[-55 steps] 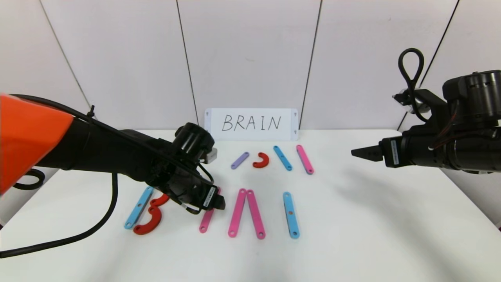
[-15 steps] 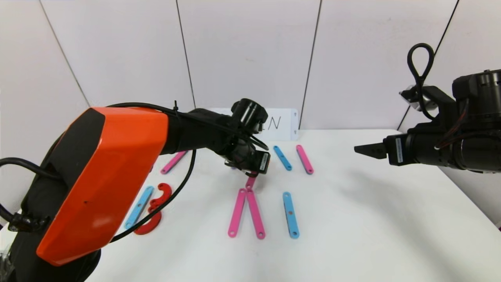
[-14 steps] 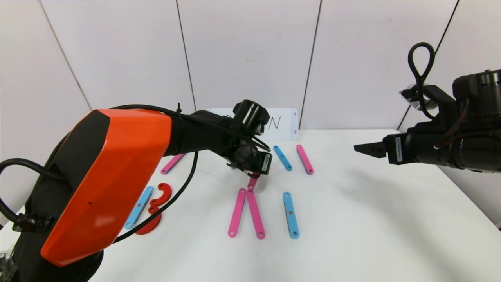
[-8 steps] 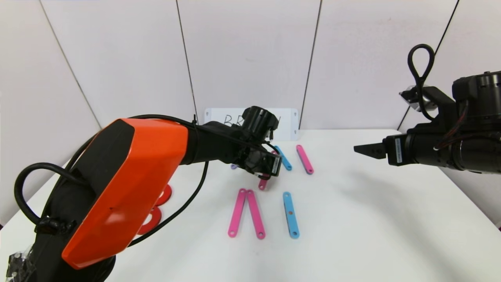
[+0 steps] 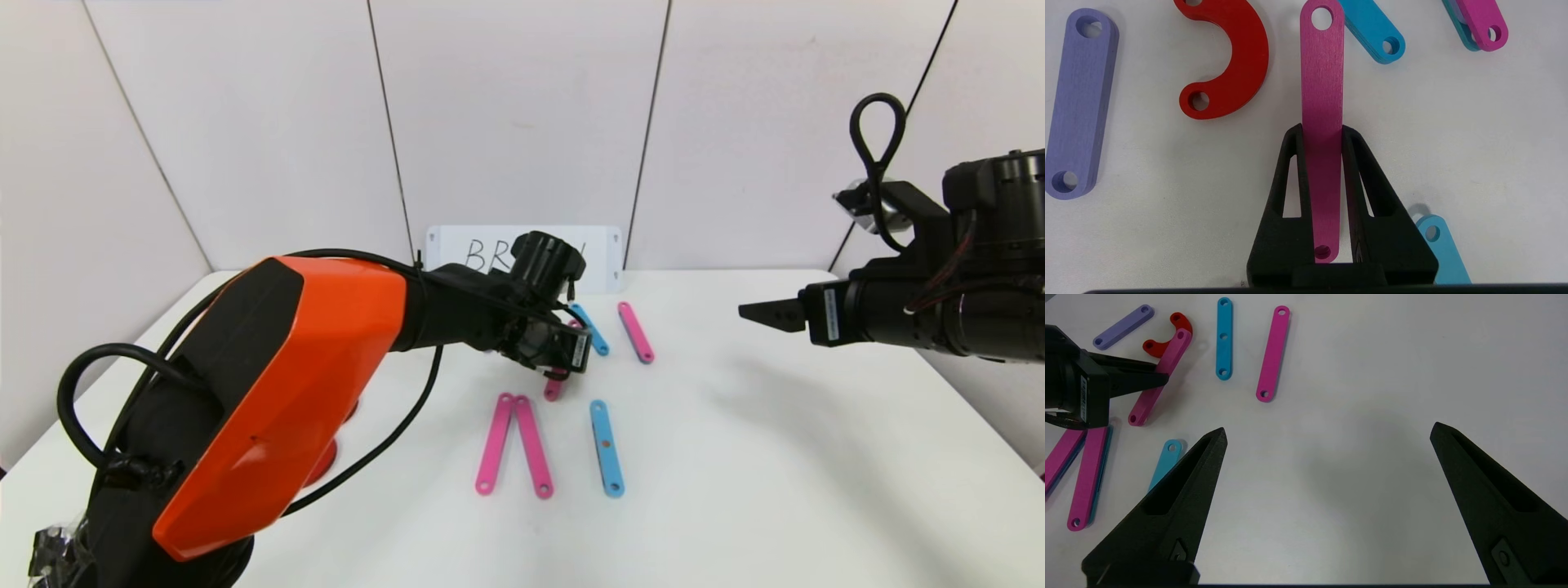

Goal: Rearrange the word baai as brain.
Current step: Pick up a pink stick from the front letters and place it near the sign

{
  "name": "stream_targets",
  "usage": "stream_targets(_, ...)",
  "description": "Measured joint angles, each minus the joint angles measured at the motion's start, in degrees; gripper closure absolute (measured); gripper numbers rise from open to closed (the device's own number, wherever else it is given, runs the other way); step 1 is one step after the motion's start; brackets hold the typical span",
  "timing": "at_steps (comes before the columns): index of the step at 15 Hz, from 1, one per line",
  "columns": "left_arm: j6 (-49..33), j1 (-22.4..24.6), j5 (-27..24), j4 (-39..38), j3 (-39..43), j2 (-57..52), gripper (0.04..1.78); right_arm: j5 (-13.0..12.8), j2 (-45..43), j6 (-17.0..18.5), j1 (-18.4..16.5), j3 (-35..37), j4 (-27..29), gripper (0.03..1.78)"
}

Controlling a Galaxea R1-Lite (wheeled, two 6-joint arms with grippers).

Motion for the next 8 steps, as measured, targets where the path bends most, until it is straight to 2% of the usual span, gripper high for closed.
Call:
stream_targets(2, -0.83, 0.00, 0.16, -0.77, 0.00, 0.17, 1.51, 0.00, 0.05, 0.00, -0.04, 0.00, -0.04, 0.07)
stream_targets(4, -1.46, 0.00, 0.07, -1.27, 0.00, 0.37, 1.40, 0.00, 0.05, 0.02, -0.06, 0.00, -0.02, 0.07)
stream_targets(6, -1.55, 0.00, 0.07, -1.27, 0.00, 0.55, 1.17, 0.05, 0.05, 0.02, -0.52, -0.05, -0.09, 0.07)
stream_targets(8, -1.52, 0.00, 0.05, -1.24, 0.01, 0.61, 0.82, 0.07, 0.02, 0.02, -0.66, -0.09, -0.09, 0.07)
